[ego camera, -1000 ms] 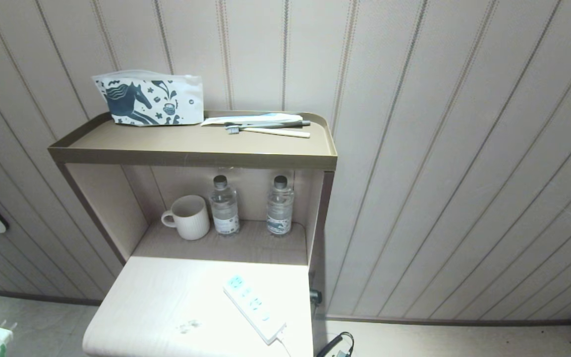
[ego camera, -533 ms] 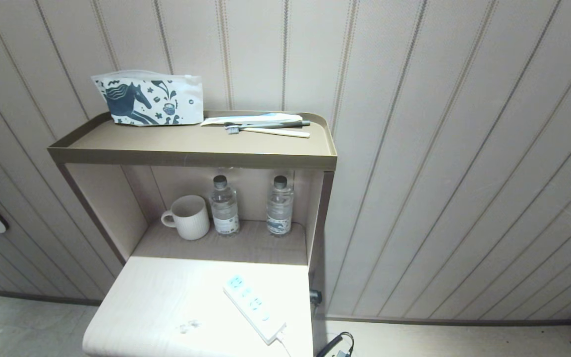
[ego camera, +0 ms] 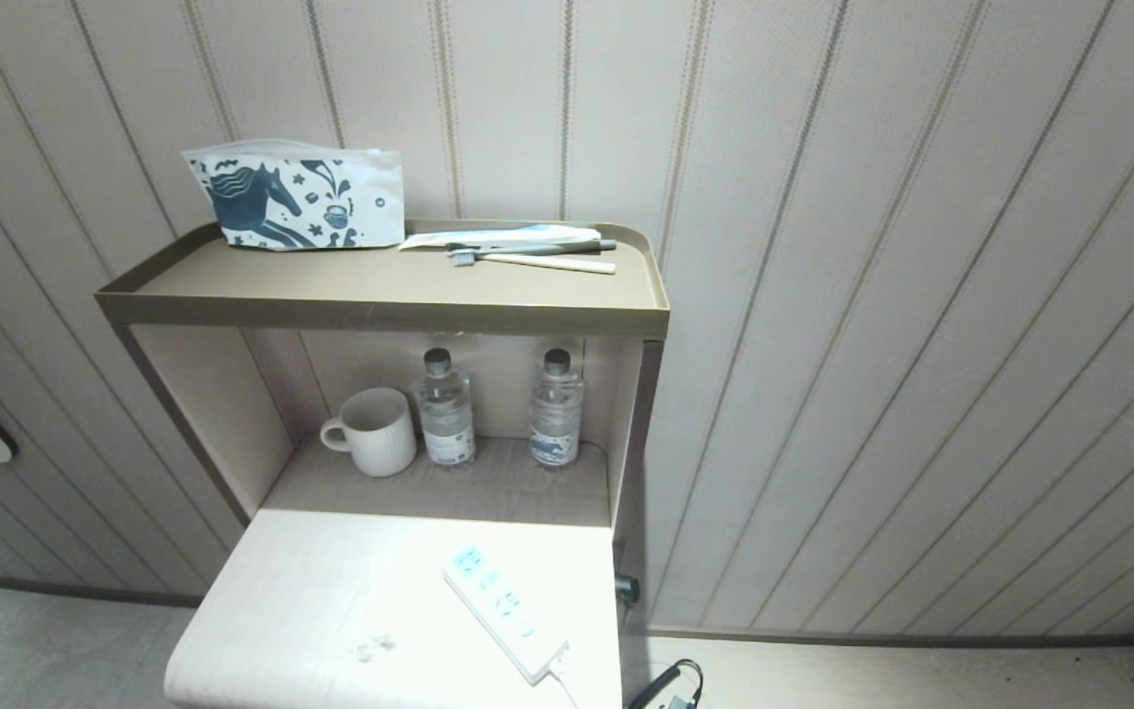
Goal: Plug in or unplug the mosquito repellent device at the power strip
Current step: Place the mosquito repellent liquid on the table
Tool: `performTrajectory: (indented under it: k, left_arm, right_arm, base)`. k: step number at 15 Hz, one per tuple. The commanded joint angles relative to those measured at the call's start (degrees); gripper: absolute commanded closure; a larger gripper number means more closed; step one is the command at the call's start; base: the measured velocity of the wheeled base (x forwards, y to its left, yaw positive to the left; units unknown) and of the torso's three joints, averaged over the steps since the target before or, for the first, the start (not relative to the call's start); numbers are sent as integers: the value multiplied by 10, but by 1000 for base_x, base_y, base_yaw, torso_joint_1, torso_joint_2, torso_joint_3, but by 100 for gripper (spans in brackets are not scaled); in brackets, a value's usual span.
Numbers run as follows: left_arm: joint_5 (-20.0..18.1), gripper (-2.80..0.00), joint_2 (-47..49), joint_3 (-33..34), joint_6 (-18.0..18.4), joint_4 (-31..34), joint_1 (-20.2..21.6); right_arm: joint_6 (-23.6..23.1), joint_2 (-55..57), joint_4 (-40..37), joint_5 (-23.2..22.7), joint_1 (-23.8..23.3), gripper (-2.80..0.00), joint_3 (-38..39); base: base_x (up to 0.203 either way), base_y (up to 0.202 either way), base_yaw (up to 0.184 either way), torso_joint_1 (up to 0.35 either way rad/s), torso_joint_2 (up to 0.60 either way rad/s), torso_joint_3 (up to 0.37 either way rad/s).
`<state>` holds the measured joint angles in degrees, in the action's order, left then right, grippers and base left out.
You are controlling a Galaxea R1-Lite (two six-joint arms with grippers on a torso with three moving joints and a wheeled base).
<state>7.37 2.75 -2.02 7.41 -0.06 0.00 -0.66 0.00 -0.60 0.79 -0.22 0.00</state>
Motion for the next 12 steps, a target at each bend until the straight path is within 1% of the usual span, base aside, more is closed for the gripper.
performTrajectory:
  k: [1,4,6,8,12]
  left_arm:
    - [-92,0,-28,20,-12,7,2]
    - [-83,0,-28,20,-34,8,1]
    - [-82,0,-28,20,-36,8,2]
    - [-82,0,-28,20,-37,8,2]
    - [-82,0,-28,20,-38,8,2]
  right_arm:
    - [0,1,0,0,0,0,0]
    - [0,1,0,0,0,0,0]
    - [2,1,0,0,0,0,0]
    - [2,1,0,0,0,0,0]
    - [2,1,0,0,0,0,0]
  base:
    - [0,0,0,0,0,0]
    - [0,0,0,-14,23,19]
    - [0,0,0,-134,305,158]
    - [0,0,0,-178,405,211]
    - [0,0,0,-241,540,288]
